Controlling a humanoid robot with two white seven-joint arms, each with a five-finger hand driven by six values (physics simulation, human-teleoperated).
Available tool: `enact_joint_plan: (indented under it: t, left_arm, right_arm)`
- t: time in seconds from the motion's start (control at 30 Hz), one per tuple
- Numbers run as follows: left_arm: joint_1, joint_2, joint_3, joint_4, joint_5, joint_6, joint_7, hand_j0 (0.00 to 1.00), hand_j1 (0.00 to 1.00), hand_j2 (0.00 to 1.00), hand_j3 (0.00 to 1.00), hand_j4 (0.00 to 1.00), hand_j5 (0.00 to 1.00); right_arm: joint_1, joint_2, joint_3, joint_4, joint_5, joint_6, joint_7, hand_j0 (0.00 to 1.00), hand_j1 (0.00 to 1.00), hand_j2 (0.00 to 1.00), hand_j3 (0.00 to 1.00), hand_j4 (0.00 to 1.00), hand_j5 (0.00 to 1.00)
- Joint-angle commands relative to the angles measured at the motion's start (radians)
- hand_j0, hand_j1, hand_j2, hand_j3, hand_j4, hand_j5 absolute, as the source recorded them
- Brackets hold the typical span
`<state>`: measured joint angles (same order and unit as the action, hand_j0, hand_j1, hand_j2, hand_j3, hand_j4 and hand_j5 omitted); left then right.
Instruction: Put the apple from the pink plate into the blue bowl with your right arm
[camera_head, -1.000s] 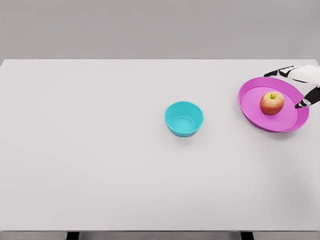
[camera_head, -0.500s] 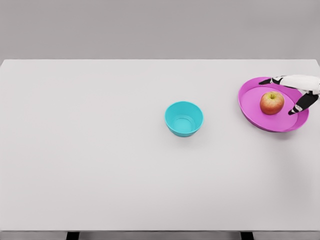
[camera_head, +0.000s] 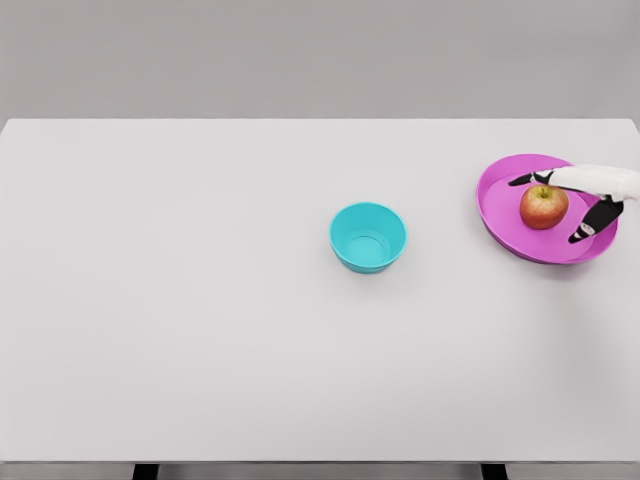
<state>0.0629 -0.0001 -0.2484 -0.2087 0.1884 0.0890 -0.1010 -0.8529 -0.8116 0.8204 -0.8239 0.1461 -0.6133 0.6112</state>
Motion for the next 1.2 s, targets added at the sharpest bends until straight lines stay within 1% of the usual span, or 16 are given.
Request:
enact_joint_plan:
  t: [0.0,0.1,0.3,0.4,0.57,0.6,0.63,0.67,0.8,1.17]
  left_arm:
    - [0.0,0.0,0.0,0.0,0.0,0.0,0.0,1.0,1.0,1.0,1.0,1.0,1.0]
    - [0.0,0.0,0.0,0.0,0.0,0.0,0.0,1.0,1.0,1.0,1.0,1.0,1.0]
    - [0.0,0.0,0.0,0.0,0.0,0.0,0.0,1.0,1.0,1.0,1.0,1.0,1.0]
    - [0.0,0.0,0.0,0.0,0.0,0.0,0.0,1.0,1.0,1.0,1.0,1.0,1.0]
    - [0.0,0.0,0.0,0.0,0.0,0.0,0.0,1.0,1.0,1.0,1.0,1.0,1.0]
    - [0.0,0.0,0.0,0.0,0.0,0.0,0.0,1.0,1.0,1.0,1.0,1.0,1.0]
    - [0.0,0.0,0.0,0.0,0.0,0.0,0.0,1.0,1.0,1.0,1.0,1.0,1.0]
    - [0.0,0.0,0.0,0.0,0.0,0.0,0.0,1.0,1.0,1.0,1.0,1.0,1.0]
    - [0.0,0.0,0.0,0.0,0.0,0.0,0.0,1.0,1.0,1.0,1.0,1.0,1.0]
    - [0.0,0.0,0.0,0.0,0.0,0.0,0.0,1.0,1.0,1.0,1.0,1.0,1.0]
  right_arm:
    - [-0.008,0.003,0.002,0.019,-0.005,0.002,0.0,1.0,1.0,1.0,1.0,1.0,1.0]
    - [-0.023,0.022,0.002,0.046,-0.005,0.002,0.0,1.0,1.0,1.0,1.0,1.0,1.0]
    - [-0.028,0.034,0.006,0.049,-0.005,0.002,0.0,1.0,1.0,1.0,1.0,1.0,1.0]
    - [-0.037,0.052,0.008,0.08,0.0,0.002,0.0,1.0,1.0,1.0,1.0,1.0,1.0]
    - [-0.037,0.057,0.008,0.083,0.007,0.002,0.0,1.0,1.0,1.0,1.0,1.0,1.0]
    - [-0.037,0.057,0.016,0.083,0.007,0.002,0.0,0.99,0.99,0.99,0.99,0.99,0.99]
    - [-0.037,0.057,0.02,0.083,0.007,0.002,0.0,0.86,0.86,0.86,0.86,0.86,0.86]
    - [-0.037,0.057,0.02,0.083,0.007,0.002,0.0,0.8,0.8,0.8,0.8,0.8,0.8]
    - [-0.037,0.057,0.022,0.083,0.007,0.002,0.0,0.7,0.7,0.7,0.7,0.7,0.7]
    - [-0.048,0.057,0.02,0.078,0.007,0.002,0.0,0.67,0.67,0.67,0.67,0.67,0.67]
